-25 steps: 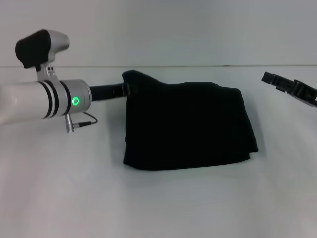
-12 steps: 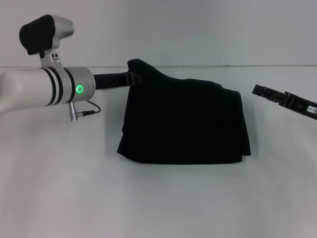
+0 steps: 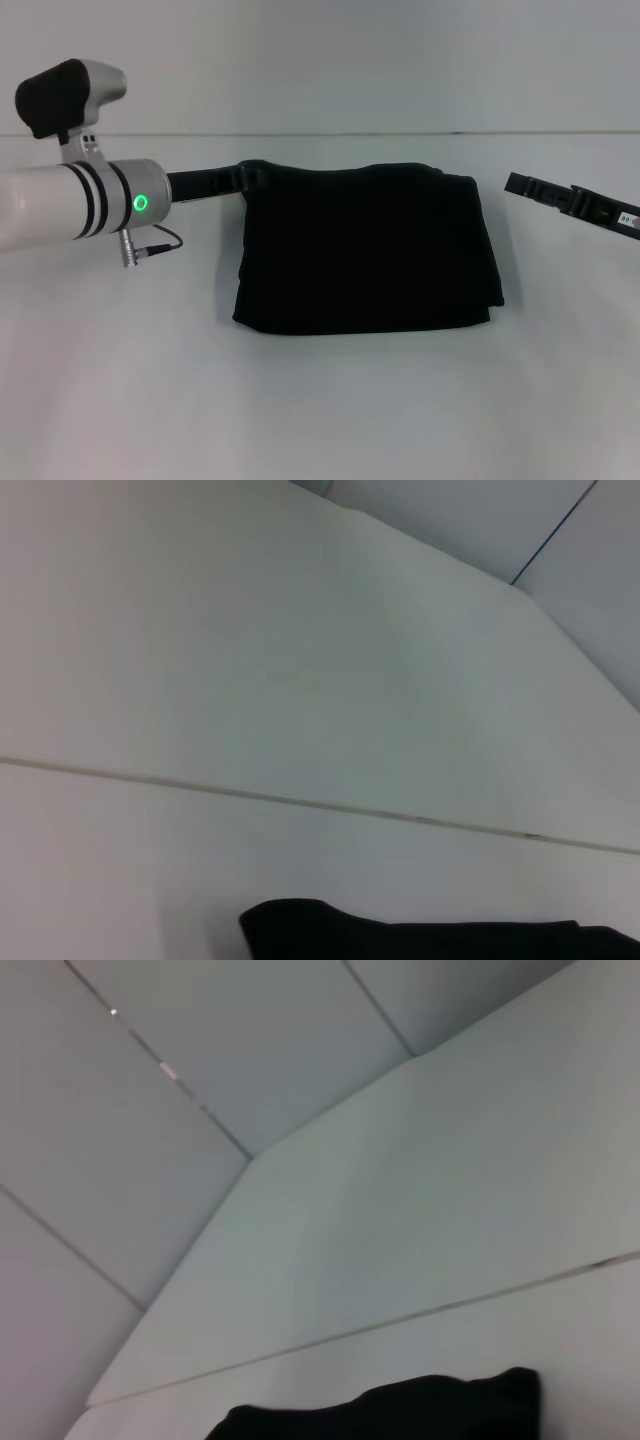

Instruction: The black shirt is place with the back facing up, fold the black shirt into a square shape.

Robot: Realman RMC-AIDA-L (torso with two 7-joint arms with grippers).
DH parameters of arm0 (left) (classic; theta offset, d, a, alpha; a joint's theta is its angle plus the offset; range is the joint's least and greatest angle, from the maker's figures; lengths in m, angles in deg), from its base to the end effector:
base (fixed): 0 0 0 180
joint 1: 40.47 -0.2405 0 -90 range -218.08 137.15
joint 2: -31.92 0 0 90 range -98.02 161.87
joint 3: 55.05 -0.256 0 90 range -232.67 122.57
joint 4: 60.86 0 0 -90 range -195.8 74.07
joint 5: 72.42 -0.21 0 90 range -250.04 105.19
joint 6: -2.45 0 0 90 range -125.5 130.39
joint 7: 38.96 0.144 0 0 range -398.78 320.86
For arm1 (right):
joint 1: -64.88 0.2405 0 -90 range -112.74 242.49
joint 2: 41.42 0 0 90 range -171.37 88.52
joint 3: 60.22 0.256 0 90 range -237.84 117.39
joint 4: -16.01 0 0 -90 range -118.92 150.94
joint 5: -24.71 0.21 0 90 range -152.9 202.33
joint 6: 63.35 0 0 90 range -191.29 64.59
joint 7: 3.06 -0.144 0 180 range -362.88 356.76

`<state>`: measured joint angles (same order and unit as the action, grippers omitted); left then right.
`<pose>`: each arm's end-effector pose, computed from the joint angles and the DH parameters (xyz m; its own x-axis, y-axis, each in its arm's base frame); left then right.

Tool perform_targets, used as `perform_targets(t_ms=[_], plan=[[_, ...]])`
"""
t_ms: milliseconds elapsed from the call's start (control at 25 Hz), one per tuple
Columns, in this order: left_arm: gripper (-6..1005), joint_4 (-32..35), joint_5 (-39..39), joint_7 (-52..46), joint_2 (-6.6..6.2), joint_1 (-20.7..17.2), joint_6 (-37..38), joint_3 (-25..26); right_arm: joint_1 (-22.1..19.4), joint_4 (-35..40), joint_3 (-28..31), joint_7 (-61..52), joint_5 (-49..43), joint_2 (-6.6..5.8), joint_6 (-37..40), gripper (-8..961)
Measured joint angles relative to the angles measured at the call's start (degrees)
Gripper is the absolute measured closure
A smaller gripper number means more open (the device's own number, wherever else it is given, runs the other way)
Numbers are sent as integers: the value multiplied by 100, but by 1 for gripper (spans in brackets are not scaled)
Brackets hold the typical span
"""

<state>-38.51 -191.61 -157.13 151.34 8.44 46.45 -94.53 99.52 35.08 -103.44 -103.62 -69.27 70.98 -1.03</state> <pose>-0.2374 0.4465 -0.0354 0.3626 0.6983 0.6172 0.9318 -0.2813 -0.2293 0.3028 0.3902 0.0169 0.2765 -0.6145 -0.7389 -0.9352 -0.3492 -0.0595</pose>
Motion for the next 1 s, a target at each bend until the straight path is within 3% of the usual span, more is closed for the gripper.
perform_targets(t_ms=[200,440,560,720,920,1000], plan=[[744,503,-36,0,-43,-289,557,-19,-7,201,-52,-6,-110,-146,488,144],[507,1928,317,113,3,-876,2895,37,-56,761,-15,-5,-148,-346,1412,144],[371,2152,620,435,1,-988,3821,177,23,1023,-35,-108,-347,-436,1639,144],[240,1996,731,1014,-98,-848,4452,386,272,1496,-37,-476,-1017,-410,1545,144],[98,1909,424,1259,-124,-656,4244,-29,767,1673,-49,-641,-2051,-276,1249,132],[91,1909,361,1363,-108,-632,4145,-179,910,1742,-59,-621,-2457,-188,1203,135]])
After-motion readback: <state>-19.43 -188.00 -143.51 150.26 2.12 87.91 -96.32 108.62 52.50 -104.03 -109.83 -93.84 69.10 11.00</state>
